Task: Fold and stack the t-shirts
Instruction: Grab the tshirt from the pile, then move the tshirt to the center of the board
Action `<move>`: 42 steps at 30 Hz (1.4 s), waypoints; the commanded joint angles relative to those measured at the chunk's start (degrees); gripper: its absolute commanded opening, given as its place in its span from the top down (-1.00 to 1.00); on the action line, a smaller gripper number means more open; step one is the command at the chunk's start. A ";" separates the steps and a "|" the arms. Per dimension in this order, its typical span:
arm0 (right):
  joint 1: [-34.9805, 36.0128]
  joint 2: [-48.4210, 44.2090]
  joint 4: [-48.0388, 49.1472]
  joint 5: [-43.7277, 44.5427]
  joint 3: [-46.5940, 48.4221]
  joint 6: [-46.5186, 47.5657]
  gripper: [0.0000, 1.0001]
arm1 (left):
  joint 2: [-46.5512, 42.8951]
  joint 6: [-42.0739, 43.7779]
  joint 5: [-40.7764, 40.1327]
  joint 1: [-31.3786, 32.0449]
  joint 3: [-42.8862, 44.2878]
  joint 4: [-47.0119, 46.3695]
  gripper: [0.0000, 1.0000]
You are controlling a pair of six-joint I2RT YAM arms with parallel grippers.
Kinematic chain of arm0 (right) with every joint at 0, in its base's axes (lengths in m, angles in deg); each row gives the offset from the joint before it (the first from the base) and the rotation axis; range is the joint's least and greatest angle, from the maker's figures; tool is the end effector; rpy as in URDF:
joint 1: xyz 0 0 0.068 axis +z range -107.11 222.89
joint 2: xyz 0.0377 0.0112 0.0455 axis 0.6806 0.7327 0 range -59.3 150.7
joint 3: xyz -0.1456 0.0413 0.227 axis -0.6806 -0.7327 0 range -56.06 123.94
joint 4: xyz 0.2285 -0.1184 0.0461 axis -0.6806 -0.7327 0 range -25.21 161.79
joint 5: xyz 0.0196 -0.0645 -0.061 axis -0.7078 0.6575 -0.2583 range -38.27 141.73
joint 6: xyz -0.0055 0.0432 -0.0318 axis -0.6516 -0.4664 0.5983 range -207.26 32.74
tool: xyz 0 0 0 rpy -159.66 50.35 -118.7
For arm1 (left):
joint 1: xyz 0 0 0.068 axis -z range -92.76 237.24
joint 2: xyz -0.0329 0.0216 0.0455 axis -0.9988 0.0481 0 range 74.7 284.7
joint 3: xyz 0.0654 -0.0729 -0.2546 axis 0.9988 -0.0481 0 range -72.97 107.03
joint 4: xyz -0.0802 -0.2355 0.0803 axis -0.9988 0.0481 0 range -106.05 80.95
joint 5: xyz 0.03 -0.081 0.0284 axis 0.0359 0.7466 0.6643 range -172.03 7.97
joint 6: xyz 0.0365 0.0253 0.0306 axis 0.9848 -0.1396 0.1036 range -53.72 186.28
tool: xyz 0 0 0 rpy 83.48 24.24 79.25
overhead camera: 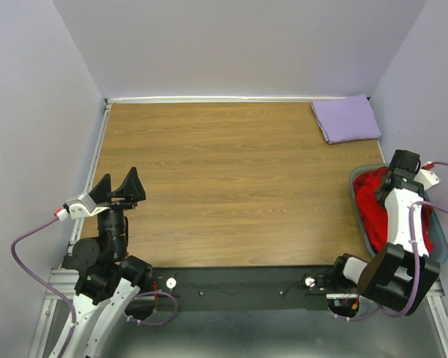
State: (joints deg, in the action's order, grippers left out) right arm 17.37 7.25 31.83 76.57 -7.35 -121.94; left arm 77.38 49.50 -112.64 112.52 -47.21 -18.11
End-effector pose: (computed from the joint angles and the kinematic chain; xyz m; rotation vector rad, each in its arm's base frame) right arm 0.1949 -0.1098 0.2479 1.3955 2.0897 -0.4926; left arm 0.0555 -0.0062 0.3216 -0.3928 1.1373 -0.3420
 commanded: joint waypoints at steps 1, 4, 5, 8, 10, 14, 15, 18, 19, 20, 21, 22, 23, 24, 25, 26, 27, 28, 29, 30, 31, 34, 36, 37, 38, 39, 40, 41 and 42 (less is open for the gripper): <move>-0.41 -3.52 -0.37 -4.80 3.74 0.04 0.55 | -0.57 0.52 0.11 0.39 -0.45 -0.75 -0.85; -0.41 -5.19 -3.97 -6.98 10.67 -1.35 0.94 | 0.40 0.52 0.02 0.39 -0.36 -0.83 -0.85; -0.41 -5.46 -5.63 -8.04 12.45 -1.71 0.95 | 1.01 0.60 0.02 0.39 -0.36 -0.92 -0.85; 0.29 -5.55 -8.71 -10.42 20.60 -2.41 0.98 | 2.50 0.78 0.20 0.30 -0.27 -1.01 -0.85; 2.31 -5.72 -9.43 -8.24 23.53 -1.37 0.97 | 3.38 1.04 0.46 0.30 -0.10 -1.01 -0.85; 7.05 -6.34 -9.17 -0.59 26.00 2.85 0.96 | 5.41 1.48 0.46 0.30 0.08 -0.92 -0.85; 7.76 -6.51 -9.08 -1.10 26.26 3.56 0.97 | 5.67 1.66 0.46 0.21 0.08 -0.92 -0.85; 10.12 -6.60 -6.97 -7.06 28.36 8.21 0.99 | 6.55 1.92 0.38 0.30 0.08 -1.01 -0.85; 10.57 -6.17 -6.97 -8.74 29.42 8.83 0.99 | 6.81 2.10 0.38 0.21 0.08 -1.01 -0.85; 11.01 -5.38 -6.88 -10.58 30.56 10.32 0.99 | 7.25 2.18 0.38 0.30 0.08 -1.10 -0.85; 11.89 -4.59 -6.79 -15.13 31.70 11.03 0.99 | 7.43 2.27 0.38 0.30 0.08 -1.10 -0.85; 12.24 -3.88 -6.88 -17.78 34.06 11.29 0.99 | 7.60 2.36 0.38 0.30 0.08 -1.10 -0.85; 12.51 -3.27 -6.79 -20.68 35.13 11.73 0.99 | 8.13 2.45 0.29 0.30 0.08 -1.19 -0.85; 12.95 -1.70 -6.88 -23.67 36.27 11.82 0.99 | 8.22 2.54 0.20 0.30 0.08 -1.19 -0.85; 13.12 -0.98 -6.88 -29.44 38.20 11.91 0.99 | 8.31 2.54 0.20 0.30 0.17 -1.19 -0.85; 13.39 -0.02 -6.88 -31.85 38.91 12.09 0.99 | 8.83 2.71 0.11 0.30 0.17 -1.19 -0.85; 14.09 1.21 -6.97 -33.87 39.61 12.18 0.99 | 9.01 2.80 0.03 0.21 0.08 -1.19 -0.85; 14.53 1.92 -7.06 -37.55 39.88 12.26 0.99 | 9.01 2.89 0.11 0.30 0.26 -1.10 -0.85; 15.23 2.36 -7.06 -39.32 39.54 12.18 0.99 | 9.36 2.98 0.20 0.21 0.17 -1.10 -0.85; 17.41 2.88 -6.97 -41.34 38.92 11.74 0.99 | 9.45 3.06 0.20 0.21 0.26 -1.01 -0.85; 19.26 2.89 -6.53 -41.54 37.96 10.95 0.99 | 9.54 3.06 0.29 0.21 0.26 -0.92 -0.85; 29.97 2.45 -1.62 -39.62 31.55 6.74 0.99 | 9.45 2.98 0.55 0.21 0.17 -0.83 -0.85; 36.12 3.50 3.12 -38.12 28.82 3.05 0.99 | 9.54 3.06 0.73 0.21 0.17 -0.83 -0.85; 42.85 4.46 4.44 -35.50 27.25 2.08 0.99 | 9.63 3.15 0.90 0.21 0.17 -0.83 -0.85; 46.49 7.60 6.28 -33.56 27.14 0.50 0.99 | 10.06 3.15 1.08 0.21 0.26 -0.83 -0.85; 53.66 9.38 6.83 -31.11 27.66 -0.04 0.95 | 10.33 3.15 1.17 0.21 0.26 -1.01 -0.85; 56.86 11.57 8.66 -26.90 28.97 -0.82 0.89 | 10.68 3.24 1.60 0.21 0.34 -0.92 -0.85; 59.50 13.59 9.81 -25.47 29.68 -1.01 0.78 | 10.94 3.41 1.87 0.21 0.35 -0.92 -0.85; 63.62 18.14 10.78 -25.19 30.39 -1.36 0.48 | 11.55 3.42 2.31 0.21 0.43 -0.84 -0.85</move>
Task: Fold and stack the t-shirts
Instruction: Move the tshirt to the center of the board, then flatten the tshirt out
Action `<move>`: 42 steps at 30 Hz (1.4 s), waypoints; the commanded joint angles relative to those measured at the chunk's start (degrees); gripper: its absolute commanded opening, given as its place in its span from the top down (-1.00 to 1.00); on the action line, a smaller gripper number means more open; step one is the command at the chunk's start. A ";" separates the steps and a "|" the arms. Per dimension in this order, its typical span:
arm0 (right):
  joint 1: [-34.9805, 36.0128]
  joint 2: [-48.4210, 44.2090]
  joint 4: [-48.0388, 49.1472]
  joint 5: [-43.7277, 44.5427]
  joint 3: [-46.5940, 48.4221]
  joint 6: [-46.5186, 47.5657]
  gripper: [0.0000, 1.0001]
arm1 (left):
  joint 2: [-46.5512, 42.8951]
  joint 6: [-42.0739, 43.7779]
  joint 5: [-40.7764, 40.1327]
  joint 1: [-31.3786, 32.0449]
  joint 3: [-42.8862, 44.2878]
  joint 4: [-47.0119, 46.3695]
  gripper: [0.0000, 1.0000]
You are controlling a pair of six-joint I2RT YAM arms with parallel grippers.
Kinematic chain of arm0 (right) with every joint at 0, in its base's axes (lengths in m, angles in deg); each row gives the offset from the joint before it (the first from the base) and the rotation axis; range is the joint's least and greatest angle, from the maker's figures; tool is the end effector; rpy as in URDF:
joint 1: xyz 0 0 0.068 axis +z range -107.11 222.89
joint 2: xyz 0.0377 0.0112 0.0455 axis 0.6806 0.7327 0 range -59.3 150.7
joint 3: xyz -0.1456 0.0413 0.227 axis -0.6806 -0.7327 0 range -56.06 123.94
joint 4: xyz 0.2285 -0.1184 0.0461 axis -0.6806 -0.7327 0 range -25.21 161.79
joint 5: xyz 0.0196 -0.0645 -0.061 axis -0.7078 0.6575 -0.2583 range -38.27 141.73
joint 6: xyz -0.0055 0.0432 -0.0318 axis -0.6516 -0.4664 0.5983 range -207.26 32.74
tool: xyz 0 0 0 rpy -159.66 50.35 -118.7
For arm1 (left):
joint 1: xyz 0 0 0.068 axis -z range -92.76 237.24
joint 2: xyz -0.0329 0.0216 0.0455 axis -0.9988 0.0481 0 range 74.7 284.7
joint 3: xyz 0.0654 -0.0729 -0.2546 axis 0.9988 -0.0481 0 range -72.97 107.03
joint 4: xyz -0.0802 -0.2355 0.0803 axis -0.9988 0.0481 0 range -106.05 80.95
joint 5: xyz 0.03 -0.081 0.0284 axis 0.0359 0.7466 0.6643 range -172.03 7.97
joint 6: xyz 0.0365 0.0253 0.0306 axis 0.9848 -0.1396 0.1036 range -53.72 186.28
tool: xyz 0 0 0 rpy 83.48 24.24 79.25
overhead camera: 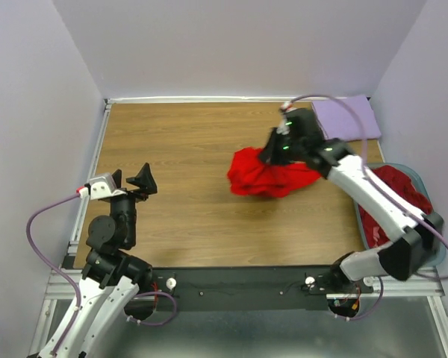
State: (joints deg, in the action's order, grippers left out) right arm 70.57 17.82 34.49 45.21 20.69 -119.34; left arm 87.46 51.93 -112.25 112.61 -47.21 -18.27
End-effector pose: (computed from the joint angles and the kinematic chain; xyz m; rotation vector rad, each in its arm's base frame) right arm 0.2577 0.1396 0.3625 0.0240 2.3150 0.6807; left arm 0.0879 -0.0219 0.3129 -0.3244 1.3061 -0.2419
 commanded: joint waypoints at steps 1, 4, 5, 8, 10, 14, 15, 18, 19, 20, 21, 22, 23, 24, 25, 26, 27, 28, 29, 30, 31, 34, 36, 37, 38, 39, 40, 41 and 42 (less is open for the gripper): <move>11.94 9.95 8.82 6.09 4.87 -4.05 0.30 | 1.75 1.08 2.09 0.04 0.61 -0.68 -0.85; 15.02 17.70 9.09 2.23 9.37 -1.86 -0.05 | 2.45 1.43 3.40 0.12 0.70 -0.59 -0.84; 15.12 18.15 9.43 3.00 9.38 -1.94 -0.08 | 2.71 1.52 3.93 0.21 0.70 -0.68 -0.85; 15.12 15.70 9.70 13.35 6.58 -0.55 -0.33 | 4.12 1.78 5.95 0.21 1.05 -0.77 -0.85; 14.16 12.72 9.79 17.06 2.01 0.60 -0.53 | 5.79 2.39 8.58 0.21 1.22 -1.12 -0.84; 8.46 9.02 10.05 16.99 -8.78 2.27 -0.52 | 11.13 2.48 15.16 0.12 1.75 -2.00 -0.84; 7.75 8.49 10.40 16.81 -10.64 2.72 -0.51 | 12.37 2.40 16.75 0.21 1.93 -2.00 -0.85; 4.85 6.82 11.37 17.16 -15.04 3.86 -0.50 | 17.38 0.12 24.64 0.38 3.15 -1.65 -0.84; 4.23 6.47 11.63 16.90 -17.23 4.12 -0.50 | 18.70 -0.41 26.59 0.56 3.59 -1.65 -0.84; 3.61 5.42 12.33 16.90 -18.47 4.47 -0.50 | 21.32 -1.72 28.18 0.91 3.86 -1.39 -0.84; 2.91 4.71 12.60 16.90 -19.44 4.65 -0.50 | 22.74 -2.52 29.24 1.52 4.30 -0.95 -0.84; 1.69 4.09 12.86 16.81 -20.14 4.74 -0.50 | 24.23 -3.22 29.69 3.97 5.52 -0.42 -0.84; 0.89 2.52 13.47 16.72 -21.98 5.09 -0.50 | 27.21 -4.10 29.25 5.47 6.23 0.89 -0.83; -0.42 1.90 13.83 16.55 -22.69 5.01 -0.50 | 28.89 -4.54 26.47 10.27 7.97 1.60 -0.83; -1.13 1.28 14.18 16.54 -23.48 5.00 -0.50 | 30.65 -4.72 24.44 12.84 8.95 2.04 -0.84; -1.92 0.49 14.97 15.76 -24.62 5.00 -0.50 | 32.49 -4.81 22.50 15.83 9.92 2.39 -0.84; -3.06 -0.65 15.32 15.49 -25.33 4.92 -0.50 | 36.60 -5.16 19.44 17.94 10.97 3.70 -0.83; -3.42 -1.18 15.67 15.05 -25.86 4.92 -0.50 | 38.82 -5.25 18.01 21.27 13.07 4.06 -0.84; -3.60 -1.62 16.11 15.14 -26.91 4.92 -0.50 | 43.10 -5.51 17.13 22.35 14.31 4.85 -0.84; -4.03 -2.49 16.29 15.22 -27.44 5.00 -0.50 | 45.23 -6.04 15.56 23.14 16.49 5.38 -0.84; -4.30 -3.03 16.47 16.01 -27.88 4.92 -0.50 | 47.43 -6.04 14.67 23.93 17.73 5.90 -0.84; -4.92 -5.39 16.47 18.29 -30.42 4.13 -0.50 | 55.43 -5.52 10.55 27.27 21.60 7.93 -0.84; -5.62 -8.91 16.64 21.10 -32.79 2.72 -0.50 | 61.41 -3.68 8.87 28.95 25.64 8.46 -0.83; -5.62 -9.96 16.64 22.16 -33.59 2.20 -0.50 | 63.43 -2.97 8.42 29.39 28.35 8.37 -0.83; -5.71 -12.58 16.64 24.43 -34.29 0.89 -0.50 | 65.45 -1.23 8.16 29.91 29.95 8.37 -0.82; -5.71 -13.83 16.73 25.76 -35.08 0.00 -0.50 | 69.65 -0.34 6.85 30.70 31.62 8.37 -0.82; -5.80 -15.15 16.65 26.82 -36.74 -1.05 -0.50 | 71.86 0.45 6.14 31.14 34.85 8.46 -0.82; -5.80 -16.38 16.64 28.74 -37.72 -3.06 -0.50 | 76.50 2.03 5.44 31.41 36.80 8.89 -0.79; -5.80 -19.09 16.64 29.80 -38.68 -4.21 -0.50 | 78.89 2.65 4.82 31.67 38.73 9.33 -0.77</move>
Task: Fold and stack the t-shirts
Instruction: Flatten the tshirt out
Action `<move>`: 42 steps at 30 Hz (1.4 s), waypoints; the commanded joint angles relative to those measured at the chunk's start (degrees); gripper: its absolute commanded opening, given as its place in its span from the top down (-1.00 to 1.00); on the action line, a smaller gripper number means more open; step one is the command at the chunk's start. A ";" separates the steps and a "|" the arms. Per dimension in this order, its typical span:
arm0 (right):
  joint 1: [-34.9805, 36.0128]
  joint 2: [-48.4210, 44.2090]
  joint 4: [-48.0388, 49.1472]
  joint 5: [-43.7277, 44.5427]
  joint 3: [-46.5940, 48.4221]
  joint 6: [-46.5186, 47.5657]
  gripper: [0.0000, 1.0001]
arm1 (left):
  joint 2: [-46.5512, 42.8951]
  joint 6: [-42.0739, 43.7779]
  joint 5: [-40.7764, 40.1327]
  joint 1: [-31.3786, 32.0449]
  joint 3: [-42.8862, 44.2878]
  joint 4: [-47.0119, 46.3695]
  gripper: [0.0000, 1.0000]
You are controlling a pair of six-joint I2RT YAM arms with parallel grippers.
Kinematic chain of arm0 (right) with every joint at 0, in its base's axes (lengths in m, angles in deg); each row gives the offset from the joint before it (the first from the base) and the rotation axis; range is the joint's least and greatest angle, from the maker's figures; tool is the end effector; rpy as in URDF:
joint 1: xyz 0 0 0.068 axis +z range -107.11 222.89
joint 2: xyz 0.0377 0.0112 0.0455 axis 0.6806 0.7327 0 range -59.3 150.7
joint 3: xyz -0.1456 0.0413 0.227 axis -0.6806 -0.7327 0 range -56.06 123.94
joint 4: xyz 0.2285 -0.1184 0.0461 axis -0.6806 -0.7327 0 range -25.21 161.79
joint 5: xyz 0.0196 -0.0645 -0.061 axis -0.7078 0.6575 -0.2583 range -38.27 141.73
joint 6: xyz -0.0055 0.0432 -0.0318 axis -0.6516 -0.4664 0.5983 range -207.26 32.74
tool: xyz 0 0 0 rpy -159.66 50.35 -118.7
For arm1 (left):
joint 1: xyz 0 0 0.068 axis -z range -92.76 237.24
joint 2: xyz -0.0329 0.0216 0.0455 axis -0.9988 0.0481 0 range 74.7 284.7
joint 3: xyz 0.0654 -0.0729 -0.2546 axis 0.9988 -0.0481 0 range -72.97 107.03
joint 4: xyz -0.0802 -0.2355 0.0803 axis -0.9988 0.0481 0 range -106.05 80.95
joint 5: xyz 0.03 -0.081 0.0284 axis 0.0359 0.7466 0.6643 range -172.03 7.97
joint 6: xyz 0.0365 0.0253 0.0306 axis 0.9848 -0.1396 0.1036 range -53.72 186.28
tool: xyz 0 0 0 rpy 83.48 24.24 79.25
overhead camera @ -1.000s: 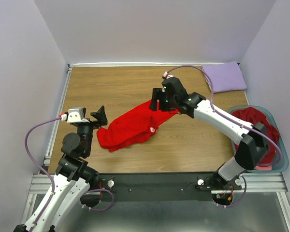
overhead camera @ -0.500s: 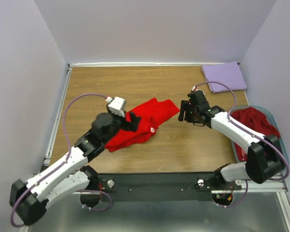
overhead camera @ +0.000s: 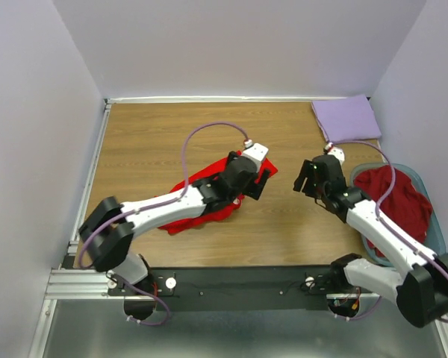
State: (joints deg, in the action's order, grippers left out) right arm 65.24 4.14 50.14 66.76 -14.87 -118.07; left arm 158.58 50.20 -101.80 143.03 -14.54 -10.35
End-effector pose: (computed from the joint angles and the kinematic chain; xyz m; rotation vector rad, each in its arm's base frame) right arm 0.2158 0.0786 0.2373 0.2992 2.2910 0.1671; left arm 0.1960 -0.2669 0.2693 0.5175 2.0392 -0.3978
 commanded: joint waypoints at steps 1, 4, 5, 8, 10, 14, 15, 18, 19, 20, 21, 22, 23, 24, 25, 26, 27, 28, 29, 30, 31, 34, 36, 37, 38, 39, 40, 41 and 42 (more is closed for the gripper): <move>-0.46 -6.65 0.82 8.79 -4.00 -6.80 -0.51 | 10.14 4.91 -6.41 1.51 7.99 1.77 -0.75; -0.46 -12.09 0.82 8.97 -7.78 -10.84 -0.59 | 18.85 6.58 -6.86 1.60 17.12 3.27 -0.69; -0.55 -13.42 0.82 8.62 -9.10 -12.33 -0.60 | 22.44 6.84 -6.86 1.60 18.72 3.79 -0.68; -0.46 -17.64 0.73 8.09 -10.69 -13.92 -0.60 | 26.94 8.08 -7.12 1.69 23.55 4.06 -0.63; -0.46 -20.79 0.82 7.74 -11.83 -14.45 -0.60 | 30.55 9.12 -7.74 1.69 26.45 3.98 -0.60; -0.55 -25.45 0.82 8.44 -13.06 -14.02 -0.60 | 35.73 10.45 -7.65 1.69 30.42 4.06 -0.52; -0.46 -25.99 0.82 8.35 -13.33 -13.84 -0.60 | 37.40 10.54 -7.57 1.60 31.12 3.80 -0.51; -0.46 -26.70 0.73 7.65 -13.50 -13.05 -0.60 | 40.39 10.98 -7.13 1.51 33.40 3.62 -0.46; -0.46 -26.61 0.82 7.30 -13.68 -12.96 -0.60 | 41.01 10.98 -6.60 1.43 34.37 3.45 -0.40; -0.46 -26.35 0.82 6.69 -13.77 -12.96 -0.60 | 41.63 10.98 -6.42 1.34 34.90 3.27 -0.39; -0.46 -26.00 0.73 6.16 -13.85 -13.14 -0.60 | 42.85 10.89 -6.25 1.25 35.34 3.18 -0.33; -0.46 -25.91 0.73 5.89 -14.03 -13.22 -0.60 | 43.30 10.89 -6.16 0.99 35.78 3.01 -0.31; -0.46 -25.65 0.73 5.11 -14.03 -13.31 -0.60 | 44.00 10.98 -6.16 0.81 36.65 2.75 -0.29; -0.46 -25.21 0.73 5.01 -14.12 -13.31 -0.60 | 44.79 10.98 -6.25 0.64 37.10 2.57 -0.20; -0.46 -25.12 0.73 4.84 -14.21 -13.31 -0.60 | 45.23 10.89 -5.98 0.20 37.97 2.57 -0.17; -0.46 -25.03 0.73 4.75 -14.21 -13.23 -0.60 | 45.67 10.72 -5.72 0.02 38.50 2.48 -0.16; -0.46 -25.12 0.73 4.84 -14.38 -13.23 -0.60 | 46.46 10.45 -5.46 -0.15 39.03 2.48 -0.15; -0.46 -25.38 0.73 4.92 -14.38 -13.23 -0.60 | 46.64 10.28 -4.58 -0.24 39.47 2.22 -0.15; -0.46 -25.56 0.73 5.10 -14.56 -13.23 -0.60 | 47.34 10.19 -4.14 -0.42 40.00 1.69 -0.18; -0.46 -25.82 0.73 5.19 -14.56 -13.23 -0.60 | 47.52 10.10 -3.79 -0.42 40.09 1.43 -0.20; -0.46 -26.00 0.73 5.28 -14.65 -13.23 -0.60 | 47.78 10.19 -3.35 -0.51 40.26 1.08 -0.22; -0.46 -26.17 0.64 5.36 -14.73 -13.05 -0.60 | 49.36 10.01 -2.47 -0.95 41.76 1.07 -0.22; -0.46 -26.26 0.56 5.10 -14.82 -13.14 -0.60 | 50.33 9.40 -1.85 -1.64 42.81 1.07 -0.22; -0.46 -26.35 0.56 5.10 -14.91 -13.22 -0.60 | 50.51 9.22 -1.24 -1.82 43.08 1.07 -0.22; -0.55 -26.61 0.38 5.19 -14.91 -13.23 -0.60 | 50.94 8.87 -0.71 -2.26 43.51 1.07 -0.22; -0.46 -26.70 0.29 5.19 -14.91 -13.23 -0.59 | 51.21 8.87 -0.10 -2.44 43.69 1.16 -0.22; -0.46 -26.88 0.29 5.19 -14.91 -13.23 -0.60 | 51.47 8.87 0.25 -2.61 43.87 1.16 -0.22; -0.46 -26.96 0.20 5.36 -15.00 -13.23 -0.60 | 51.74 8.96 0.69 -2.70 44.22 1.42 -0.22; -0.55 -27.05 0.12 5.62 -15.00 -13.23 -0.60 | 52.17 8.87 1.05 -2.79 44.31 1.60 -0.22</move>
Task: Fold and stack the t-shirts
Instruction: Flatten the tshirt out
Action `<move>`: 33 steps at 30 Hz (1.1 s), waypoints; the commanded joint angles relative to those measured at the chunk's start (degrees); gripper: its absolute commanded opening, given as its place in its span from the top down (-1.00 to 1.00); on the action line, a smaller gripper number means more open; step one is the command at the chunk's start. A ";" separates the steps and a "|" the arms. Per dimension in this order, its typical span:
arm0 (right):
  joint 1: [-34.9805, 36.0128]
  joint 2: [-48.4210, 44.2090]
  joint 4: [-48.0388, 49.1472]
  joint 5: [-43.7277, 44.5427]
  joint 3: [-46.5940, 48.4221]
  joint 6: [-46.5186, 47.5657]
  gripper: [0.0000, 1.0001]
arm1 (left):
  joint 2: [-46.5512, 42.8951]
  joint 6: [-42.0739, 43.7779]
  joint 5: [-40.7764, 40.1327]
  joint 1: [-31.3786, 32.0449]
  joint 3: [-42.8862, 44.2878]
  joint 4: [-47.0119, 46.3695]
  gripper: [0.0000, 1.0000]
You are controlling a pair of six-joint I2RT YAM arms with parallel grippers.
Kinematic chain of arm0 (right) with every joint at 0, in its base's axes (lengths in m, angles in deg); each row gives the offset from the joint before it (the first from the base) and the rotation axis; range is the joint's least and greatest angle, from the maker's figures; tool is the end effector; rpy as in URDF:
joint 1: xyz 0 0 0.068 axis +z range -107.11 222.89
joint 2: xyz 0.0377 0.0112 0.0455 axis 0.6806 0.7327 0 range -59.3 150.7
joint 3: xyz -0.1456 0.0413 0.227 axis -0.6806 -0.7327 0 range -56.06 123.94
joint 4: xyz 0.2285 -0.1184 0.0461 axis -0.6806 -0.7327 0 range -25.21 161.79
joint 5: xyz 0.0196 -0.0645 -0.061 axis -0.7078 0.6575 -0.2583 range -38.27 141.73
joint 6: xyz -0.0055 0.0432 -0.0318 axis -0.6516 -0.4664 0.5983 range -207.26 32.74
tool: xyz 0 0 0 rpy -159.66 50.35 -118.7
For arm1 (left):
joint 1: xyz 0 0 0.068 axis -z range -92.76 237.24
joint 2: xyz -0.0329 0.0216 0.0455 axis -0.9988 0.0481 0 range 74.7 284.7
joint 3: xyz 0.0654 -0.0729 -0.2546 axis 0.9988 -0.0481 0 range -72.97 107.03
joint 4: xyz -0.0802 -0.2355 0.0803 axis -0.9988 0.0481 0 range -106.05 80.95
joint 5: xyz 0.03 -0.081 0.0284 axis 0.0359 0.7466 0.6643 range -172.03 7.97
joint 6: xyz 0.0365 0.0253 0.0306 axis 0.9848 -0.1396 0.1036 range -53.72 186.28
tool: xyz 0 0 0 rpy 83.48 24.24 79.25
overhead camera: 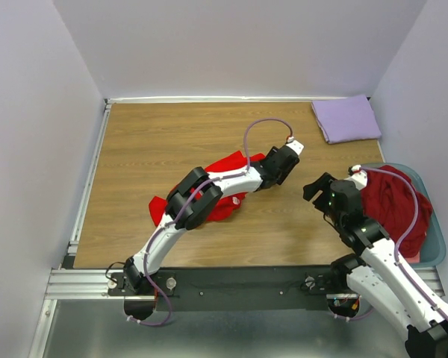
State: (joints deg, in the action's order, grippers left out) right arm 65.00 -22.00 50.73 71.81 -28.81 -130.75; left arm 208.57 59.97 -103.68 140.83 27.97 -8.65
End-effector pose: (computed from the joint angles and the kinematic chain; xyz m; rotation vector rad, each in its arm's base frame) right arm 0.1470 0.0464 0.2344 0.5911 2.0090 0.3271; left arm 0.3209 -0.4130 0.1517 0.7074 2.1043 -0.1447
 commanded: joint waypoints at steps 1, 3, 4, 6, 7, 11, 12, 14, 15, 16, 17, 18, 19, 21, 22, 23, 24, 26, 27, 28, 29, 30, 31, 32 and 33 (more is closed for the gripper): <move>-0.22 -1.17 -0.39 0.75 -1.14 -0.55 -0.60 | 2.28 -1.16 3.89 -0.67 1.71 0.07 -0.22; -0.22 -1.00 -0.39 0.93 -0.97 -0.55 -0.60 | 2.89 -1.60 5.12 -0.76 1.62 0.16 -0.19; -0.22 -0.83 -0.47 0.93 -0.88 -0.64 -0.60 | 3.16 -1.78 6.08 -0.85 1.62 0.25 -0.18; -0.22 -0.74 -0.47 0.76 -0.79 -0.64 -0.60 | 3.60 -2.30 6.79 -0.85 1.54 0.68 -0.15; -0.22 -0.82 -0.56 0.67 -0.88 -0.64 -0.60 | 3.77 -2.83 7.58 -0.85 1.45 0.86 -0.14; -0.22 -1.17 -0.56 0.84 -1.05 -0.81 -0.60 | 3.78 -4.76 10.04 -0.85 0.13 1.83 -0.06; -0.22 -1.18 -0.56 0.93 -1.14 -0.90 -0.60 | 3.43 -5.12 10.40 -1.02 -0.13 2.00 -0.04; -0.22 -1.26 -0.56 0.84 -1.05 -0.90 -0.60 | 2.81 -5.91 11.10 -1.29 -1.27 2.09 -0.04; -0.22 -1.35 -0.56 0.76 -1.14 -0.90 -0.60 | 2.72 -6.17 11.10 -1.46 -1.54 2.01 -0.04; -0.22 -1.26 -0.56 0.75 -1.14 -0.90 -0.60 | 2.55 -6.26 11.02 -1.55 -1.80 2.09 -0.04; -0.22 -1.44 -0.47 0.67 -1.14 -0.90 -0.60 | 2.54 -6.44 10.06 -1.73 -1.89 2.09 -0.06; -0.31 -1.53 -0.56 0.67 -1.14 -0.99 -0.60 | 2.28 -6.53 9.53 -1.81 -2.33 2.01 -0.08; -0.22 -1.61 -0.56 0.67 -1.14 -0.99 -0.60 | 2.11 -6.44 8.65 -2.08 -2.51 2.09 -0.08; -0.22 -1.62 -0.56 0.49 -1.23 -0.99 -0.59 | 1.93 -6.35 7.77 -2.25 -2.95 2.27 -0.08; -0.31 -1.79 -0.56 0.49 -1.23 -0.99 -0.60 | 1.84 -6.26 7.15 -2.34 -3.04 2.36 -0.08; -0.22 -1.88 -0.47 0.40 -1.23 -1.08 -0.60 | 1.84 -6.18 5.93 -2.43 -3.12 2.44 -0.08; -0.22 -1.88 -0.56 0.40 -1.23 -1.08 -0.60 | 1.67 -6.00 5.31 -2.43 -3.21 2.62 -0.09; -0.22 -1.79 -0.56 0.32 -1.32 -1.08 -0.60 | 1.49 -5.74 4.25 -2.60 -3.21 2.88 -0.09; -0.22 -1.88 -0.47 0.32 -1.32 -1.16 -0.60 | 1.58 -5.82 4.68 -2.78 -3.21 2.88 -0.09; -0.31 -1.79 -0.47 0.23 -1.23 -1.16 -0.60 | 1.49 -6.17 5.03 -3.39 -3.39 2.97 -0.09; -0.22 -1.79 -0.56 0.23 -1.32 -1.16 -0.60 | 1.40 -6.61 5.47 -3.74 -3.56 3.15 -0.09; -0.22 -1.88 -0.56 0.23 -1.23 -1.25 -0.60 | 1.23 -6.79 6.00 -4.01 -3.74 3.06 -0.09; -0.31 -1.97 -0.56 0.14 -1.23 -1.25 -0.60 | 0.96 -7.14 6.70 -4.36 -4.09 2.97 -0.09; -0.22 -2.05 -0.56 0.14 -1.23 -1.25 -0.60 | 0.61 -7.49 7.49 -4.80 -4.70 2.71 -0.08; -0.22 -2.05 -0.56 0.23 -1.32 -1.34 -0.60 | 0.35 -7.49 7.76 -4.98 -4.88 2.53 -0.08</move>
State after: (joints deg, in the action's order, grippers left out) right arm 65.00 -23.18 50.71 71.81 -29.08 -130.90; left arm 208.78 53.11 -96.43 138.01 26.47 -12.21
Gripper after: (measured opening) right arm 0.798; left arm 0.544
